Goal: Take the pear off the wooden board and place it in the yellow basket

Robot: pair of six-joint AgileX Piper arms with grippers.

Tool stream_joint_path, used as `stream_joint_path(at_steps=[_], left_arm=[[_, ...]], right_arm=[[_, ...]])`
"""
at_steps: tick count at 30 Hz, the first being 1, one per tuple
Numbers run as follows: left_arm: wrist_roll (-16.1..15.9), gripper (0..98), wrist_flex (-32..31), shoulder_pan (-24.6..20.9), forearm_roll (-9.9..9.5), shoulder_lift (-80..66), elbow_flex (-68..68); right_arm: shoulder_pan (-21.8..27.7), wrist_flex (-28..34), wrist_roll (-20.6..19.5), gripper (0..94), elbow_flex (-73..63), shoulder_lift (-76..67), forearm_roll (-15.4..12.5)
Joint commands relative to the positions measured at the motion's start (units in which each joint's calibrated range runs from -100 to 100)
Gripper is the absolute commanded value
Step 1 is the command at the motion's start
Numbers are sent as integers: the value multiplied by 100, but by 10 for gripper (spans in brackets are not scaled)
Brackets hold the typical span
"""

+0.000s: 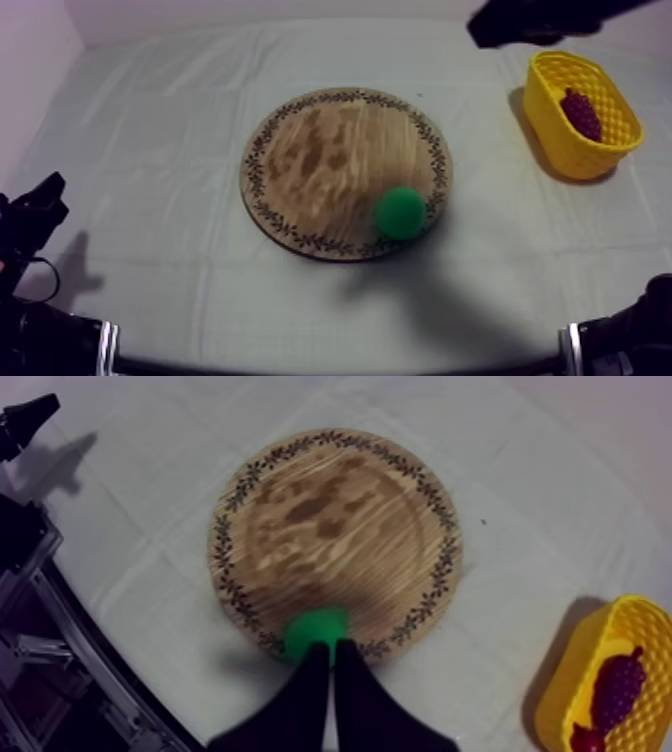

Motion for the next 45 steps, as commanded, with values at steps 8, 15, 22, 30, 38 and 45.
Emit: stream_joint_path(at_steps=[8,15,22,30,38,45], left_arm=[[1,1,-1,2,2,0,0],[1,1,-1,2,2,0,0],[1,1,-1,2,2,0,0],[1,1,-1,2,2,0,0],[1,1,-1,2,2,0,0],[1,1,-1,2,2,0,0]], right_arm=[[-125,411,-870,2,-1164,1543,297],[-31,446,-1293,2,-1020,2197,299],[76,457,-1560,2,-468,2647,170],[154,458,-1847,2,-59,2994,-219],[192,438,-1967,349,85,3044,-513],[191,392,-1962,852,172,2993,-537]])
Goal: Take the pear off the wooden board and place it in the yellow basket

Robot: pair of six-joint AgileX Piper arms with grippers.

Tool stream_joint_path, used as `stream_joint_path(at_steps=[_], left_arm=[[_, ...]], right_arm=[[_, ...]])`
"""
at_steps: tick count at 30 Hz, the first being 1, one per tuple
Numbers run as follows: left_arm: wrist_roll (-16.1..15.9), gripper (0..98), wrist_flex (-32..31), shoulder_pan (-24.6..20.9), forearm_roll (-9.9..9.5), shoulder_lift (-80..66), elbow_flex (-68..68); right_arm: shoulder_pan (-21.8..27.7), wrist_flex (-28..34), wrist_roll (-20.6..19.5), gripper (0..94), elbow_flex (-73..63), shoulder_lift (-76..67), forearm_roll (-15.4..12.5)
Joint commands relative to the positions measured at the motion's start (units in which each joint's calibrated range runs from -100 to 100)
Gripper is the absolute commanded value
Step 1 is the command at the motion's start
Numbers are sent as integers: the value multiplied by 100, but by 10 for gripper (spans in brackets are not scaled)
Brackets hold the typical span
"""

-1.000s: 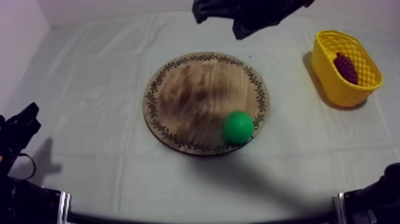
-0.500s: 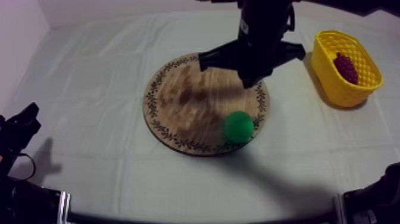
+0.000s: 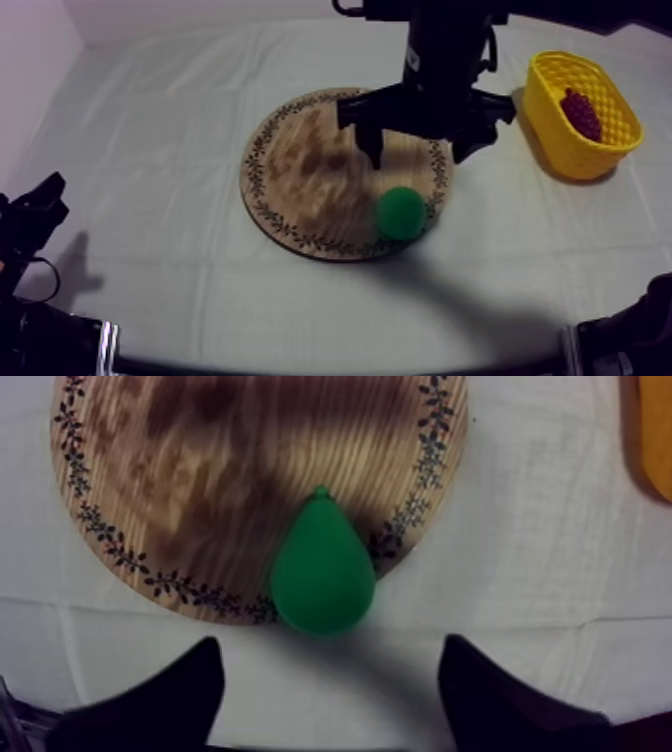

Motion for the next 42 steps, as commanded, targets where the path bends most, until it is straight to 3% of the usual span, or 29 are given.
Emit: stream_joint_path(at_steps=[1,23,33,37,42], left_arm=[[1,1,-1,2,2,0,0],[1,1,-1,2,2,0,0],[1,1,-1,2,2,0,0],[1,1,-1,2,2,0,0],[1,1,-1,2,2,0,0]], right_arm=[[-4,-43,9,870,51,-10,16],[-23,-2067,78,920,1218,800,-92],[-18,-2511,164,917,1343,1332,-215],[-14,-2687,183,838,1319,1484,-236],[-9,-2869,156,608,1322,1577,-178]])
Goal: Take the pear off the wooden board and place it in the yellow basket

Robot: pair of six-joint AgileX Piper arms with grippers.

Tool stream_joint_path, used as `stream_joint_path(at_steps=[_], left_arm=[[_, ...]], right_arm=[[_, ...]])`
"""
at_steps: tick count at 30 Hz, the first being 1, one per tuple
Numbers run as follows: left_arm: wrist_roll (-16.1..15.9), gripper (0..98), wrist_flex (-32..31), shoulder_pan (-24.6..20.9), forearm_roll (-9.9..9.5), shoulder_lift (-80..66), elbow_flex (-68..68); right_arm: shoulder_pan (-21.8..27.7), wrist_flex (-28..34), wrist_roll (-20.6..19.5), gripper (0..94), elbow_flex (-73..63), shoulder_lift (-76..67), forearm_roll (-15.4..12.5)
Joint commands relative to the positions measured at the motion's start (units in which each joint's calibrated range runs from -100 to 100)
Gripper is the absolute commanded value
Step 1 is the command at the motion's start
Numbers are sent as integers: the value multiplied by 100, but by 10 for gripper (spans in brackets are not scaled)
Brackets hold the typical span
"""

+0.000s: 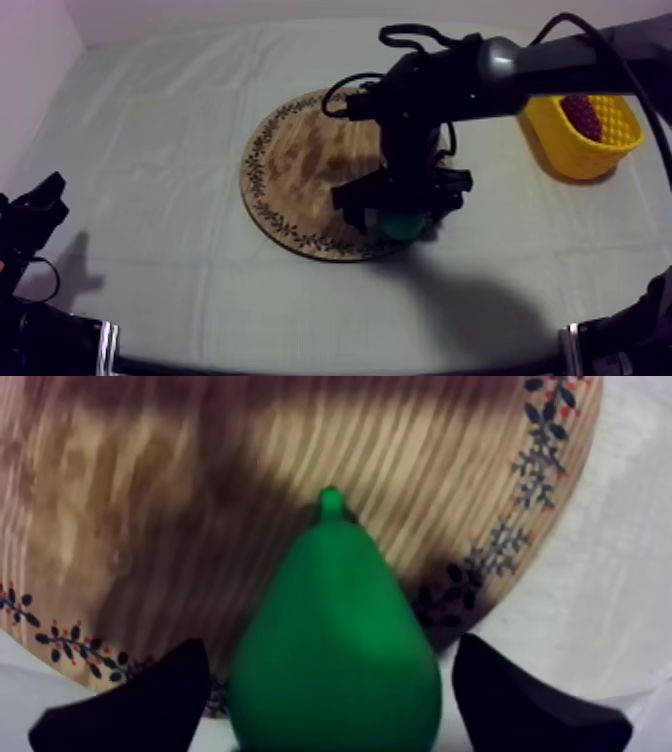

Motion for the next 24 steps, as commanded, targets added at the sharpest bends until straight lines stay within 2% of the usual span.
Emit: stream_joint_path(at_steps=[1,6,8,12,17,24], left_arm=[[1,1,-1,2,2,0,0],[1,1,-1,2,2,0,0],[1,1,-1,2,2,0,0],[1,1,-1,2,2,0,0],[1,1,-1,2,2,0,0],[1,1,-1,2,2,0,0]], right_arm=[[1,-12,-15,564,4,7,38],[8,-98,-2,396,61,-14,96],[25,-111,3,359,103,-74,114],[62,-69,19,354,236,-378,219],[171,137,103,360,321,-1054,511],[686,409,451,360,214,-1964,879]])
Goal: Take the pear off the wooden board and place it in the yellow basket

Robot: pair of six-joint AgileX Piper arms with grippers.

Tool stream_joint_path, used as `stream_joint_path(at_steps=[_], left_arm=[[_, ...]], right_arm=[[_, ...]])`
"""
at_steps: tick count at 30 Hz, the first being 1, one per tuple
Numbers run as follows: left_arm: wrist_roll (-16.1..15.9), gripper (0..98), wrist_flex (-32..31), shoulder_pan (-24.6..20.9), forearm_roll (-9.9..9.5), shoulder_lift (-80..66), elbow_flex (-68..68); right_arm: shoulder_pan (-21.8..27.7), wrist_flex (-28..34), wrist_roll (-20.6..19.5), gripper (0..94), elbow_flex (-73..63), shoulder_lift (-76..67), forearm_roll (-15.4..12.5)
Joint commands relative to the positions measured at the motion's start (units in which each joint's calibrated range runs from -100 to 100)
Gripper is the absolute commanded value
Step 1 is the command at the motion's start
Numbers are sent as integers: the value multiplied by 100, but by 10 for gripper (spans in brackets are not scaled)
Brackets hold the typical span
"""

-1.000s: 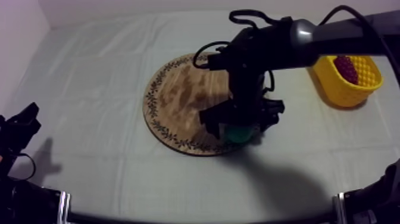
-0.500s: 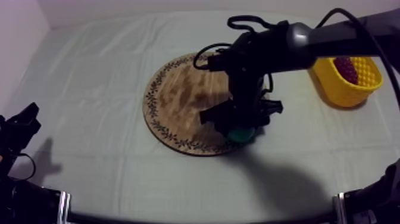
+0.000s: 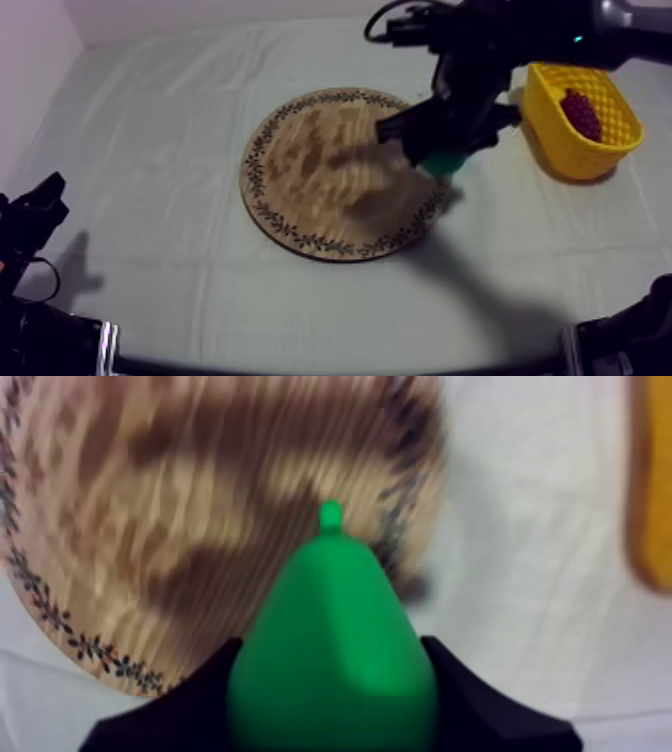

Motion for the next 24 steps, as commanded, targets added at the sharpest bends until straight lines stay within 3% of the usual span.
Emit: stream_joint_path(at_steps=[1,10,24], left_arm=[[1,1,-1,2,2,0,0],[1,1,-1,2,2,0,0],[1,1,-1,2,2,0,0]], right_arm=[[289,25,189,363,-53,-339,88],[1374,-310,808,379,-179,-1122,530],[2489,-1478,1169,395,-7,-1133,1007]])
